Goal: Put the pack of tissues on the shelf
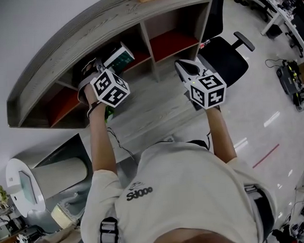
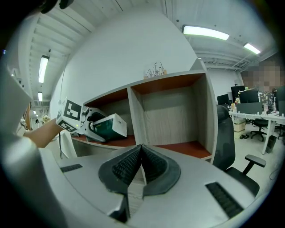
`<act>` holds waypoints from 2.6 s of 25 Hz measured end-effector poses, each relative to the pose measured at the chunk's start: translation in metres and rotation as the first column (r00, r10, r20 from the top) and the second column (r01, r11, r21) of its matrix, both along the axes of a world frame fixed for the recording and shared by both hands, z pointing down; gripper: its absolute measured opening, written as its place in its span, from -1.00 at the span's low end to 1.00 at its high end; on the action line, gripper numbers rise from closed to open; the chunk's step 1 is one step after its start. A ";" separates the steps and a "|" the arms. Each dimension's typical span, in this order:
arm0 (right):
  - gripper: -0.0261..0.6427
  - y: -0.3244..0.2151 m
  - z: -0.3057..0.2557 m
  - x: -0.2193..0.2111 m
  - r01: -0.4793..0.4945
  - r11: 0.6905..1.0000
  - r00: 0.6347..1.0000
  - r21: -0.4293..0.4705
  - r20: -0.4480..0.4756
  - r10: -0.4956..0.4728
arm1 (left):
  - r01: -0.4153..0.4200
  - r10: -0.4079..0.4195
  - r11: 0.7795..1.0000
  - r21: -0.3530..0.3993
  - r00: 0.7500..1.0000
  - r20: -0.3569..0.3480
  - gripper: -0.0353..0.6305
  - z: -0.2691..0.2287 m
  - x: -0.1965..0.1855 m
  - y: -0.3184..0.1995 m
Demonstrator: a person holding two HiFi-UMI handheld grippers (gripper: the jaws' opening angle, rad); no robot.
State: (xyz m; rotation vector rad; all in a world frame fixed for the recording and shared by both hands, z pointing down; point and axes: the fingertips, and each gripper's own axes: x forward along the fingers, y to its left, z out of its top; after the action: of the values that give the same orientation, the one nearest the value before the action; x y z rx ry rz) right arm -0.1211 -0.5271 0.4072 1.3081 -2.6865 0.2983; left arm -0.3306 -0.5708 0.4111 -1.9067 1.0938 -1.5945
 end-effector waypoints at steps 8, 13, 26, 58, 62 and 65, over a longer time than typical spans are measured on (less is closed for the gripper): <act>-0.90 0.006 0.017 -0.006 -0.009 0.999 1.000 -0.043 -0.001 0.009 | -0.060 0.060 0.998 0.003 0.998 0.009 0.38 0.018 0.004 0.000; -0.90 0.008 0.026 -0.008 0.002 0.998 1.000 -0.065 -0.030 -0.004 | -0.102 0.103 0.993 -0.061 0.995 0.010 0.59 0.028 0.010 0.011; -0.90 -0.004 0.029 -0.022 0.032 0.997 0.999 -0.071 -0.037 -0.035 | -0.155 0.140 0.987 -0.030 0.950 -0.280 0.55 0.013 0.025 0.017; -0.90 0.019 0.007 -0.019 0.088 0.996 0.995 -0.024 -0.041 -0.089 | -0.017 0.117 0.976 0.216 0.880 -0.460 0.23 -0.037 0.008 -0.026; -0.90 0.036 -0.019 0.008 0.092 0.995 0.994 0.045 -0.062 -0.089 | 0.093 0.093 0.959 0.266 0.788 -0.609 0.22 -0.060 0.019 0.018; -0.90 0.050 -0.030 0.031 0.096 0.992 0.993 0.078 -0.081 -0.090 | 0.133 0.072 0.958 0.256 0.750 -0.657 0.02 -0.057 0.032 0.049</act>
State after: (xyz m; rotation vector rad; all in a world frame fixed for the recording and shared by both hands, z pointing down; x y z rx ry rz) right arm -0.0904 -0.4771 0.3777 1.1849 -2.7105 0.1260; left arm -0.2985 -0.5221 0.3544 -2.3023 1.5338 -0.6758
